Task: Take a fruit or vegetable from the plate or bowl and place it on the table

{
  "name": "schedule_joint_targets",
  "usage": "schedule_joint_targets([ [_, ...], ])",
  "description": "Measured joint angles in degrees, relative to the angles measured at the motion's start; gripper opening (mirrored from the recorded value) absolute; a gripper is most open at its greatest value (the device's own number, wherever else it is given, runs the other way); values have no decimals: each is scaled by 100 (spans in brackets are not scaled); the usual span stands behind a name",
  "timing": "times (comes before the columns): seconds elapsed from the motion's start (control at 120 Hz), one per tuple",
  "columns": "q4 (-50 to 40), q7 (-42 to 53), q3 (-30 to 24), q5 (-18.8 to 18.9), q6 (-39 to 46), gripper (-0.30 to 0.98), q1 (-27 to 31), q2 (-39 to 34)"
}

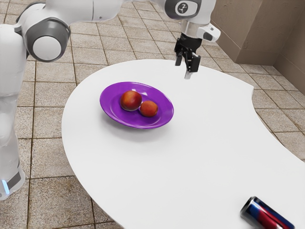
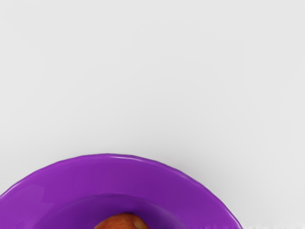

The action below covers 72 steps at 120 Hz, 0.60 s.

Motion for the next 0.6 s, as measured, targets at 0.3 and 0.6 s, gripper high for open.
schedule_joint_targets([
  [0.3,13,35,-2,-8,-44,69,-11,14],
  [0.6,121,65,3,265,-48,69,-20,44],
])
